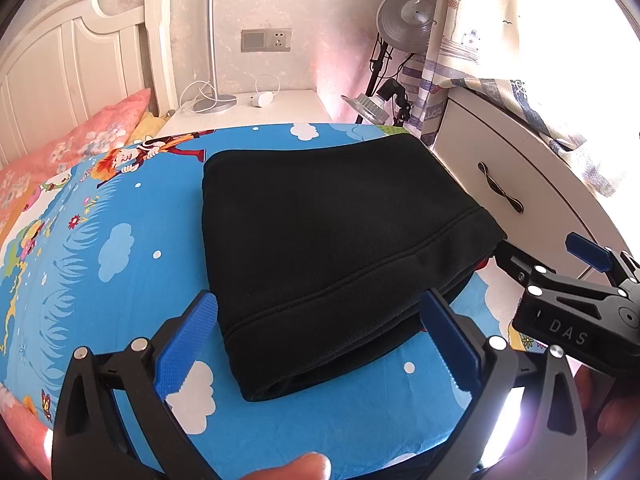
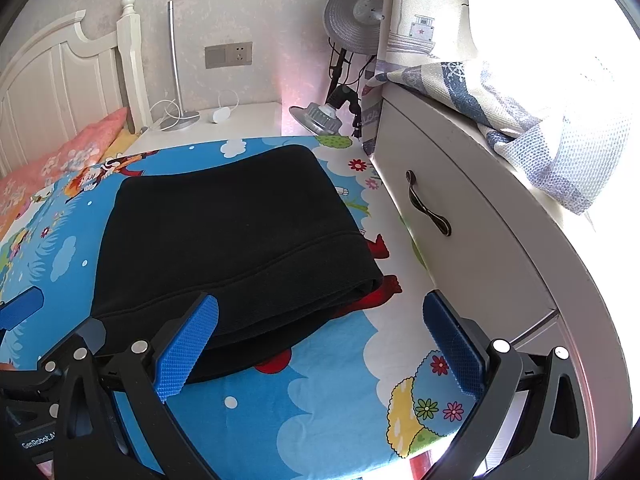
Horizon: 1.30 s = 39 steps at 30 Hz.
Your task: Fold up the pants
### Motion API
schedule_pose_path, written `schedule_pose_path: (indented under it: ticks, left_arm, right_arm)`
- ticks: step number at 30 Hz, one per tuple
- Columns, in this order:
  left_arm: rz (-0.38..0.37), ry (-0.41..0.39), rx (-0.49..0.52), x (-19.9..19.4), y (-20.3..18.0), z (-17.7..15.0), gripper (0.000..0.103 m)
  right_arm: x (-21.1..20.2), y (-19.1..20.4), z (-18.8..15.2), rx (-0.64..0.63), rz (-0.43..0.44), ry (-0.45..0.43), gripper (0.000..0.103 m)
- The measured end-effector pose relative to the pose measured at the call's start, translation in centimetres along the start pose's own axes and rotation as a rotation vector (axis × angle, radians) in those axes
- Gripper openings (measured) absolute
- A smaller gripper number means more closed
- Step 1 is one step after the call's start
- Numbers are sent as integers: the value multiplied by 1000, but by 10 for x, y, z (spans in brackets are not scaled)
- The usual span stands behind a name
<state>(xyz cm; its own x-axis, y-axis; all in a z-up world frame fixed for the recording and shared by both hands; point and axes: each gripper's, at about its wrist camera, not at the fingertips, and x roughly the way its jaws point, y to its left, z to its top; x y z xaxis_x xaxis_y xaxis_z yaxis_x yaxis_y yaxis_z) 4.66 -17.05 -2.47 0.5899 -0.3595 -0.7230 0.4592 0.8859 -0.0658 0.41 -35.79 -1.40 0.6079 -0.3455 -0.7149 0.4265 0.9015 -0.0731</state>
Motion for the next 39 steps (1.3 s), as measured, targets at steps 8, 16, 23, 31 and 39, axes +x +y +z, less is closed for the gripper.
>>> schedule_pose_path:
  ticks: [8, 16, 23, 31, 39]
  left_arm:
    - [1, -3, 1, 0, 0, 0, 101]
    - [2, -3, 0, 0, -1, 1, 101]
    - [3, -8, -2, 0, -4, 3, 101]
    - [2, -8, -5, 0, -5, 4, 101]
    - [-3, -4, -8, 2, -9, 5, 101]
  right_arm:
    - [0, 0, 0, 3, -1, -1, 99]
    - [-1, 0, -1, 4, -1, -1, 99]
    - [0, 0, -1, 2, -1, -3, 99]
    - [-1, 0, -1, 1, -1, -4, 99]
    - [-1, 1, -1, 1, -1, -5, 99]
